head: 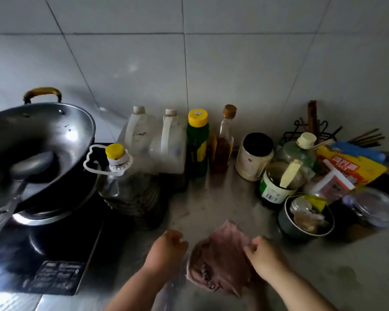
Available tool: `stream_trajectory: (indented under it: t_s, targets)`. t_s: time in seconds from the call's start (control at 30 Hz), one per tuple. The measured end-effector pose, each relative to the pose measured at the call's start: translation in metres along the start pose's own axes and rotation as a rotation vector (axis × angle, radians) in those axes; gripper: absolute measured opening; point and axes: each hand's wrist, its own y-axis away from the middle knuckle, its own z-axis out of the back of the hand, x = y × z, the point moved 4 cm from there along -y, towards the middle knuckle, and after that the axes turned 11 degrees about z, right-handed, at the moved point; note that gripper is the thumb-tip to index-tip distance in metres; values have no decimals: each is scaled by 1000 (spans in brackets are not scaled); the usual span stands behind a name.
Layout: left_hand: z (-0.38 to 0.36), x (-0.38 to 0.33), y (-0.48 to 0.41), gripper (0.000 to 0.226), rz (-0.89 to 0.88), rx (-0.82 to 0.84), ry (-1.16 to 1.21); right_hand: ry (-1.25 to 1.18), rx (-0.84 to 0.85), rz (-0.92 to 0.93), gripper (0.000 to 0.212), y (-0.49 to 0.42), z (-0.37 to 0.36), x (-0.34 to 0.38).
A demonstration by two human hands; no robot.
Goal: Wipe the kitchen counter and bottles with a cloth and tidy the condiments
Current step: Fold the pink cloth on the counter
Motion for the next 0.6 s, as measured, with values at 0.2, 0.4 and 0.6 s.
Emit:
stream_trajectory:
  t_s: [0.2, 0.4, 0.6]
  targets:
    - [-17, -2, -13, 44, -14, 126, -13, -112, -110, -18, 15, 7, 4, 21]
    - [-26, -25, -13, 57, -149, 244, 21, -579, -377, 228, 5, 19, 69, 84]
    - [-14, -64, 3, 14, -286, 526, 424, -576, -442, 396, 5, 7, 135, 112]
